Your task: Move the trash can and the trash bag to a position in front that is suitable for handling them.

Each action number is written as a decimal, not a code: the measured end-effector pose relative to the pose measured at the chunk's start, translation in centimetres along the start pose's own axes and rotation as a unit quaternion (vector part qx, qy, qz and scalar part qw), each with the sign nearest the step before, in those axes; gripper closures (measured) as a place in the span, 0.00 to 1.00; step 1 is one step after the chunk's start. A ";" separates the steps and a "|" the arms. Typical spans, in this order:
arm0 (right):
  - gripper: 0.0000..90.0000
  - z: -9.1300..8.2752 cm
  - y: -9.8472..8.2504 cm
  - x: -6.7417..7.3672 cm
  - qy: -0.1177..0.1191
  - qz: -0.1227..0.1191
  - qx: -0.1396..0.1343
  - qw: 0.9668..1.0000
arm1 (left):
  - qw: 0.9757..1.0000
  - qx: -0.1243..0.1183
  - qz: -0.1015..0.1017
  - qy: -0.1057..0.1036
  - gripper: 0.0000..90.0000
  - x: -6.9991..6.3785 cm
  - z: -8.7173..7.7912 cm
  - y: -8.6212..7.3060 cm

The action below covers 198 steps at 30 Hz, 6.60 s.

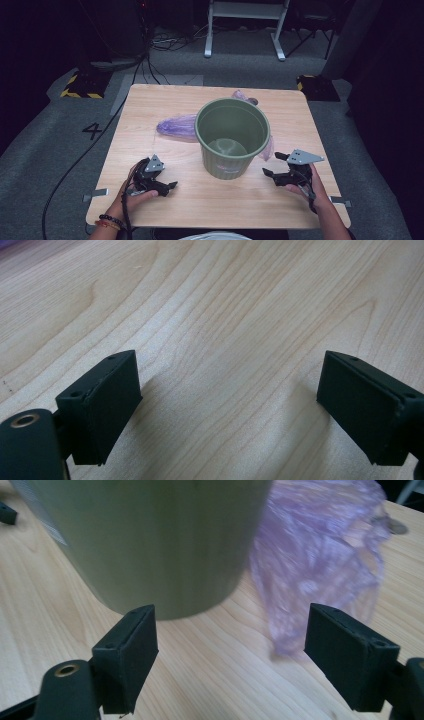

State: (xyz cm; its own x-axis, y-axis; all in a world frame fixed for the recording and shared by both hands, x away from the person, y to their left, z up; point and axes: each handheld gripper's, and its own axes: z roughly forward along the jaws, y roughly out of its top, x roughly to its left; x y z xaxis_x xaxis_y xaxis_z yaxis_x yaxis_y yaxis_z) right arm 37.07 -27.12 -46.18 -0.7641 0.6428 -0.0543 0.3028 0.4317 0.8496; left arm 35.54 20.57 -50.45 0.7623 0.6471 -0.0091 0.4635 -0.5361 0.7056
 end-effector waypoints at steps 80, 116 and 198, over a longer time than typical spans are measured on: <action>0.90 4.9 -1.4 -7.2 -0.077 0.056 0.104 0.990 | 1.000 0.000 -0.002 0.001 0.11 0.0 0.0 0.1; 0.29 9.8 5.3 -7.1 -0.075 0.067 0.063 0.993 | 1.000 0.000 -0.002 0.001 0.11 0.0 0.0 0.1; 0.33 13.4 3.4 -6.9 -0.083 0.094 0.102 0.987 | 1.000 0.002 0.003 -0.004 0.11 -0.1 0.0 0.0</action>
State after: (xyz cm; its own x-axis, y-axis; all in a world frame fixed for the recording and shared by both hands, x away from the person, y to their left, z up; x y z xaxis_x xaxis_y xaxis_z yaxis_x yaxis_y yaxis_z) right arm 51.05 -21.62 -49.96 -0.5841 0.8117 -0.0050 0.5525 0.4021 0.7301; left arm 35.45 20.46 -50.43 0.7692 0.6389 -0.0104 0.4598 -0.5421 0.7034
